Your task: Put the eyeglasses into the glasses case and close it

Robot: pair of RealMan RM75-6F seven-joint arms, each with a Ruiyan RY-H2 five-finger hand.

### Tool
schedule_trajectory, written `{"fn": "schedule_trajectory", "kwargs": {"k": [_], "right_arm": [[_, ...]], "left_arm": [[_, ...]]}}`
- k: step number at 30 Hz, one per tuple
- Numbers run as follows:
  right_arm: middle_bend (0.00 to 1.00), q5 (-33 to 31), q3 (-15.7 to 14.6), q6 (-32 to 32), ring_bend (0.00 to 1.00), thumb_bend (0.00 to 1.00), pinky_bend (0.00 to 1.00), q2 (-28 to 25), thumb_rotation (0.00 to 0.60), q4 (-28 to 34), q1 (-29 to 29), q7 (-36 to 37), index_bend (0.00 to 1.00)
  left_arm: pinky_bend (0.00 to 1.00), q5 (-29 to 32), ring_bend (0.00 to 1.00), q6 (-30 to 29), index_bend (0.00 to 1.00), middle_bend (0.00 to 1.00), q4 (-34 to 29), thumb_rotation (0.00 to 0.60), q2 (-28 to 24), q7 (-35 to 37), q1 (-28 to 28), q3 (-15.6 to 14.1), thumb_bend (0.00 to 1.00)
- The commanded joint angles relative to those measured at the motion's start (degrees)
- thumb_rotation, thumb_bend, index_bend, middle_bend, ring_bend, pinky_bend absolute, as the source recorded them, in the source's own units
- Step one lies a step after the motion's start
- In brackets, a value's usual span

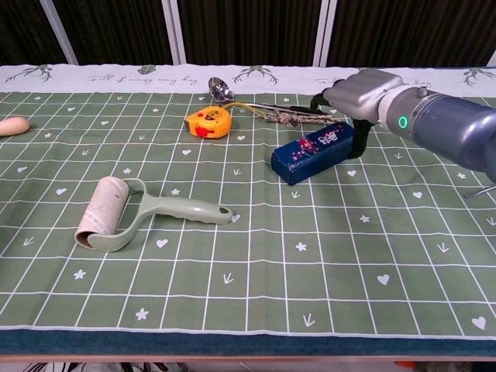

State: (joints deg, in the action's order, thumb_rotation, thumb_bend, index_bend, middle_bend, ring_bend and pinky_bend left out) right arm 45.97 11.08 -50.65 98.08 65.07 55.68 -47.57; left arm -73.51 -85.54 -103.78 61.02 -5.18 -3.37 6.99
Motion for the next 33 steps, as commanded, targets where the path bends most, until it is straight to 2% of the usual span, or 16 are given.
{"fn": "schedule_trajectory", "kwargs": {"k": [1, 9, 22, 23, 25, 28, 33], "right_arm": [[0.13, 1.1, -0.6, 1.7, 0.09, 0.27, 0.22, 0.2, 0.6, -1.8, 0.2, 1.7, 0.2], [0.13, 3.7, -0.8, 3.1, 0.1, 0.37, 0.22, 1.7, 0.6, -5.5, 0.4, 5.2, 0.35], [0.13, 4.7, -0.8, 3.3, 0.1, 0.39, 0.22, 2.5, 0.6, -7.1, 0.6, 5.7, 0.45], [0.13, 4.8, -0.8, 3.2, 0.1, 0.39, 0.22, 2.5, 0.6, -7.1, 0.5, 5.6, 0.44], [0.13, 4.9, -0.8, 3.0, 0.1, 0.38, 0.22, 2.4, 0.6, -7.0, 0.4, 5.7, 0.36], [0.13, 4.9, -0.8, 2.8, 0.1, 0.3, 0.22, 2.0, 0.6, -6.7, 0.3, 5.4, 0.17], [0.13, 4.7, -0.7, 0.6, 0.1, 0.25, 0.22, 0.6, 0.6, -4.5, -0.5, 4.0, 0.04]], "left_arm": [[0.0, 0.0, 0.0, 0.0, 0.19, 0.0, 0.0, 0.6, 0.0, -0.2, 0.0, 0.0, 0.31], [0.0, 0.1, 0.0, 0.1, 0.19, 0.0, 0.0, 0.6, 0.0, -0.2, 0.0, 0.0, 0.31], [0.0, 0.0, 0.0, 0.3, 0.19, 0.0, 0.0, 0.6, 0.0, -0.1, -0.1, -0.1, 0.31], [0.0, 0.0, 0.0, 0.3, 0.19, 0.0, 0.0, 0.6, 0.0, -0.1, -0.1, -0.1, 0.31], [0.0, 0.1, 0.0, 0.3, 0.19, 0.0, 0.0, 0.6, -0.1, -0.1, -0.1, -0.1, 0.31], [0.0, 0.1, 0.0, 0.4, 0.19, 0.0, 0.0, 0.6, -0.1, -0.1, -0.1, -0.1, 0.31], [0.0, 0.2, 0.0, 0.5, 0.19, 0.0, -0.1, 0.6, -0.2, -0.3, -0.1, -0.1, 0.31]]}}
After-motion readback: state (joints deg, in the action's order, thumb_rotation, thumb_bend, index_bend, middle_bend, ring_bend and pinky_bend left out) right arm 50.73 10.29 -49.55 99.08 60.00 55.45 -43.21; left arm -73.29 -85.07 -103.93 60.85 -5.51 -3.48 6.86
